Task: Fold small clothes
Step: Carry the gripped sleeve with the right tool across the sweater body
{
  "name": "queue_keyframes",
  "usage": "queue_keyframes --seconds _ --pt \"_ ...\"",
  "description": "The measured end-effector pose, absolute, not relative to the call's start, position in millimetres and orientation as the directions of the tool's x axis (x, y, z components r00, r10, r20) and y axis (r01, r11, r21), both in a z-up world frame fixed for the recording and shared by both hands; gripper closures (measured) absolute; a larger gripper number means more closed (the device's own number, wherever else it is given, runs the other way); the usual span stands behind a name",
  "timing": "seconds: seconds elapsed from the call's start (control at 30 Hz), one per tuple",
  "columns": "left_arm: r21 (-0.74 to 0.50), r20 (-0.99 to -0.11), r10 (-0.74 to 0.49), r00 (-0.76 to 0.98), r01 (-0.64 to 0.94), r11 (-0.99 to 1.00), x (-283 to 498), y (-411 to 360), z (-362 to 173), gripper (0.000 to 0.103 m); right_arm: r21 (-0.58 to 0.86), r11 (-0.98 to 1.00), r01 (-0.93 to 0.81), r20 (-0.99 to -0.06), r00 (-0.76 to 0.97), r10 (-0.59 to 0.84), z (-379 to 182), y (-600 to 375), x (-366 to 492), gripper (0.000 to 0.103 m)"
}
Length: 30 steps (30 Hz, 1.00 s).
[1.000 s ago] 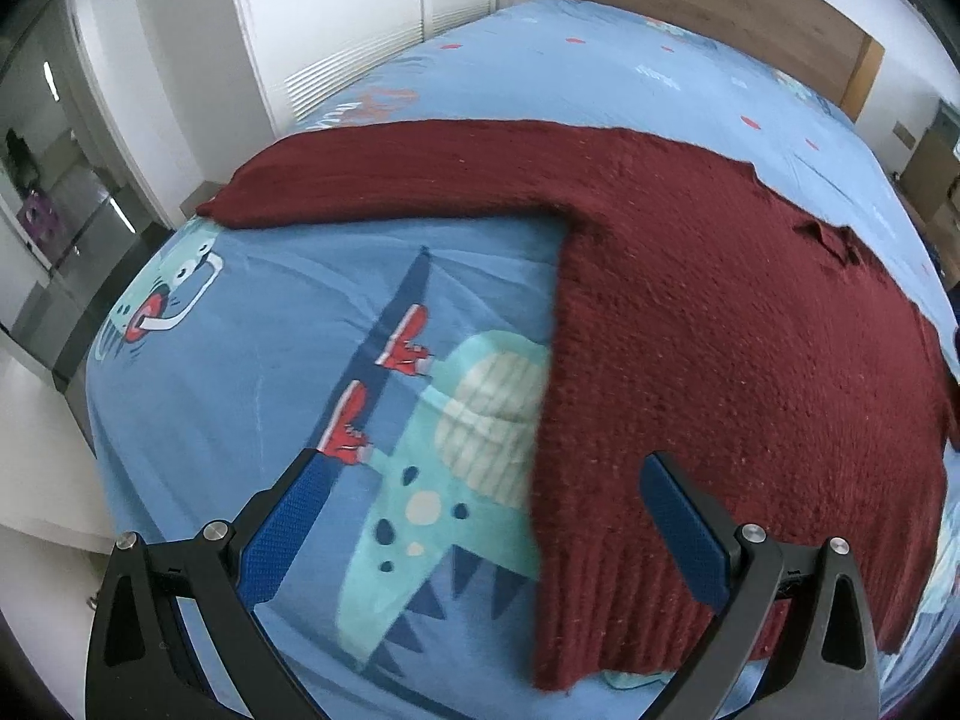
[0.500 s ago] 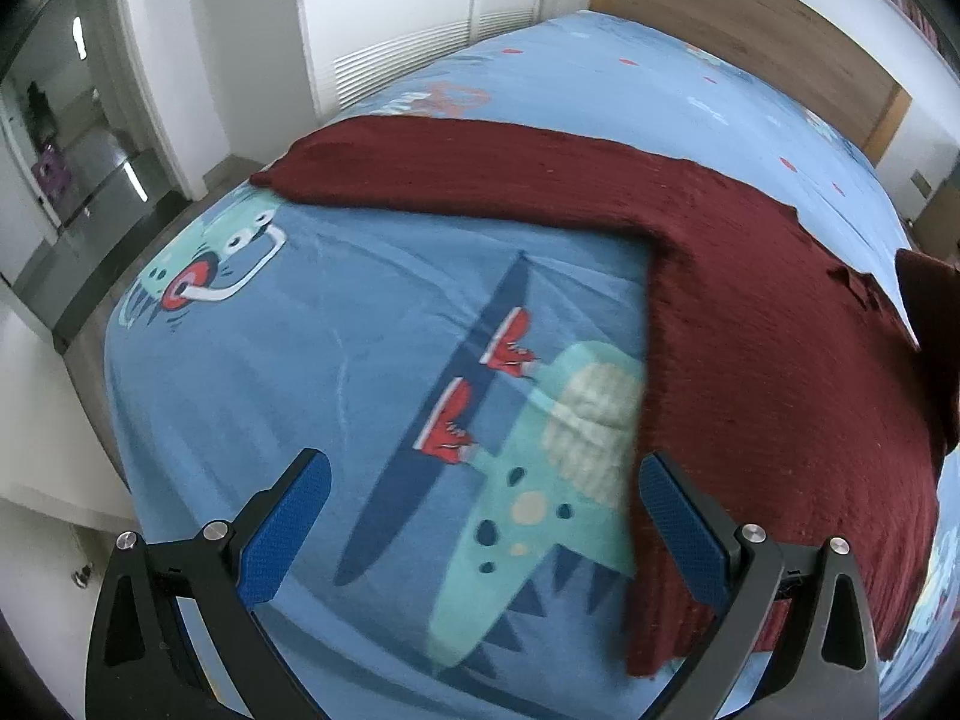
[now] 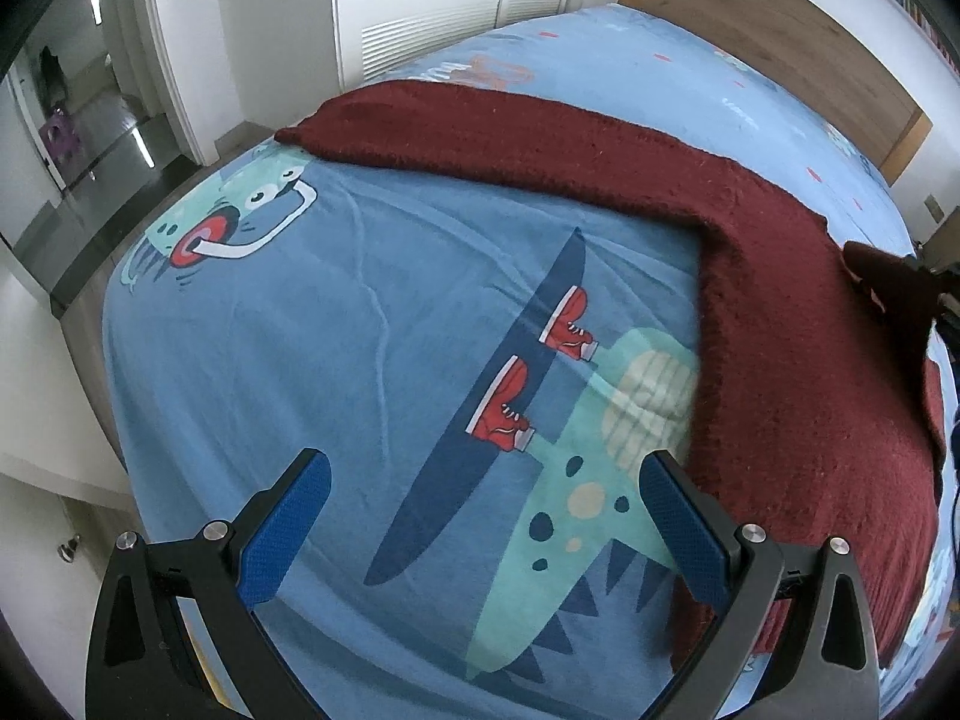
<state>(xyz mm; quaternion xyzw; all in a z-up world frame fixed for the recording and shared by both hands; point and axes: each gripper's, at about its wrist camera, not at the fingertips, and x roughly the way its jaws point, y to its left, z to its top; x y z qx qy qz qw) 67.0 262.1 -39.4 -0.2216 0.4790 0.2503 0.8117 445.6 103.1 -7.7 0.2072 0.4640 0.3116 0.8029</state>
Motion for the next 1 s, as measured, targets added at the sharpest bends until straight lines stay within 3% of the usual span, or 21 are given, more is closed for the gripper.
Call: queue_keyframes --seconds 0.3,0.37,0.4,0.53,0.83,1.0 --pt "-0.118 -0.893 0.196 0.405 -0.632 0.766 61 269 -44 0.002 0.439 0.807 -0.394 -0.765 0.307 0.566 -55 151 415 0.087" --pt "-0.118 -0.893 0.197 0.405 -0.633 0.765 60 269 -45 0.002 0.476 0.797 -0.371 -0.753 0.296 0.587 -63 144 415 0.076" --pt "-0.118 -0.893 0.197 0.404 -0.633 0.765 60 270 -45 0.002 0.488 0.794 -0.363 -0.747 0.297 0.594 -65 143 408 0.065" --pt "-0.121 -0.894 0.193 0.404 -0.633 0.765 61 269 -47 0.002 0.52 0.784 -0.339 -0.718 0.323 0.616 -66 121 405 0.053" --pt "-0.12 -0.894 0.19 0.407 -0.624 0.772 63 268 -48 0.002 0.559 0.797 -0.229 -0.688 0.408 0.6 -62 88 422 0.048" --pt "-0.12 -0.897 0.191 0.398 -0.637 0.762 59 274 -50 0.002 0.581 0.754 -0.306 -0.642 0.396 0.656 -44 119 420 0.048"
